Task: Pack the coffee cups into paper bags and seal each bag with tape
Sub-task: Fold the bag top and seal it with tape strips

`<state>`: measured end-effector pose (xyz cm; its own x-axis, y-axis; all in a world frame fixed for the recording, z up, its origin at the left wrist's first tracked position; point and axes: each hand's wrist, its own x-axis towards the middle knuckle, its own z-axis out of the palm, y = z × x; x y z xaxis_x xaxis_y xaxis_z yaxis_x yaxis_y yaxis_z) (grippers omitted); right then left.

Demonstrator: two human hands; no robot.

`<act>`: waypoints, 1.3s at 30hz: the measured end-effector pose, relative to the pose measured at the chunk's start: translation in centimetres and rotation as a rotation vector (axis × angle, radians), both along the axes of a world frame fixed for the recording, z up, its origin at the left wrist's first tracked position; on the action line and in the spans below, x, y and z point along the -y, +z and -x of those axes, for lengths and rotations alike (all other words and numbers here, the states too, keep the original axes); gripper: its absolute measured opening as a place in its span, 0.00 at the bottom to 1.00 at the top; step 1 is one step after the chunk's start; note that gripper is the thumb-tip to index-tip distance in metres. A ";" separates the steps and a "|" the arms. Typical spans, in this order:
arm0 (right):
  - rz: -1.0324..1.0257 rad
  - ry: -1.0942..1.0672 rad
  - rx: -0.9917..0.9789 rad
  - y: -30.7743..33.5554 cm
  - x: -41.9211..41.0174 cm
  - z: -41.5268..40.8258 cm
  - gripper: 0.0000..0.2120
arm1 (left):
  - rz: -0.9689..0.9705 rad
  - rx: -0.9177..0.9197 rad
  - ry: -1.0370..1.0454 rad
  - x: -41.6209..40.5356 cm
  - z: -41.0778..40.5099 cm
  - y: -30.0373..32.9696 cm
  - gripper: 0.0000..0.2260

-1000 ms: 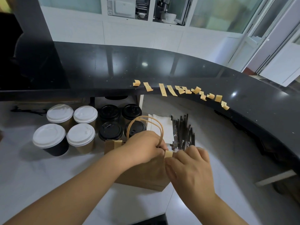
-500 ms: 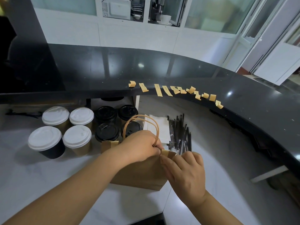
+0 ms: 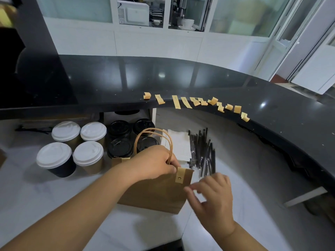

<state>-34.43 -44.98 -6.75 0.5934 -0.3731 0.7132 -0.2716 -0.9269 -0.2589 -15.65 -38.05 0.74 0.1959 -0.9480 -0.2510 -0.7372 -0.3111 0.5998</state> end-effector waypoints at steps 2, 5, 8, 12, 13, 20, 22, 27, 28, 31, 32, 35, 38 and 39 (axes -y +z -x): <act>-0.272 -0.028 0.061 0.7 0.5 -0.5 0.09 | 0.008 0.000 0.026 0.0 0.1 0.1 0.08; -0.666 0.026 -0.036 1.0 1.0 -1.2 0.28 | 0.024 0.022 0.073 0.0 0.3 0.4 0.12; -0.802 0.104 -0.138 0.5 1.2 -1.6 0.37 | 0.007 0.054 0.109 0.0 0.9 1.3 0.15; -0.857 0.117 -0.146 0.4 1.0 -1.7 0.36 | 0.088 0.044 0.184 -1.1 1.3 1.1 0.22; -0.855 0.112 -0.140 0.5 0.8 -1.7 0.35 | 0.151 0.018 0.206 -1.6 1.4 0.8 0.23; -0.975 0.041 -0.038 1.6 0.1 -2.1 0.19 | 0.301 0.007 0.124 -4.1 0.9 -1.0 0.25; -1.034 0.025 0.010 1.9 -0.4 -2.3 0.16 | 0.330 -0.008 0.082 -5.4 0.4 -1.4 0.26; -1.049 -0.046 0.039 2.6 -1.6 -3.4 0.12 | 0.474 -0.111 0.074 -8.4 -1.4 -1.1 0.27; -1.045 -0.065 0.042 2.5 -1.8 -3.6 0.11 | 0.498 -0.160 0.087 -9.0 -1.8 -1.1 0.25; -1.009 -0.140 0.060 2.2 -2.6 -3.9 0.16 | 0.615 -0.229 0.176 -11.2 -3.0 -1.2 0.20; -1.007 -0.162 0.074 2.1 -3.0 -3.9 0.20 | 0.655 -0.228 0.246 -11.9 -3.5 -1.2 0.19; -1.031 -0.243 0.130 1.2 -4.6 -3.7 0.33 | 0.662 -0.178 0.447 -12.8 -5.8 -2.1 0.17; -1.080 -0.333 0.185 -0.4 -6.4 -3.5 0.39 | 0.509 -0.062 0.407 -12.0 -7.8 -3.2 0.16; -1.089 -0.360 0.201 -0.8 -7.0 -3.5 0.40 | 0.489 -0.028 0.358 -11.6 -8.0 -3.4 0.14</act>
<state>-30.96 -38.00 -7.60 0.2416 -0.9702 -0.0195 -0.3375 -0.0652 -0.9391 -7.64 -26.42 -2.62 0.5239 -0.8308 0.1878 -0.6194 -0.2202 0.7536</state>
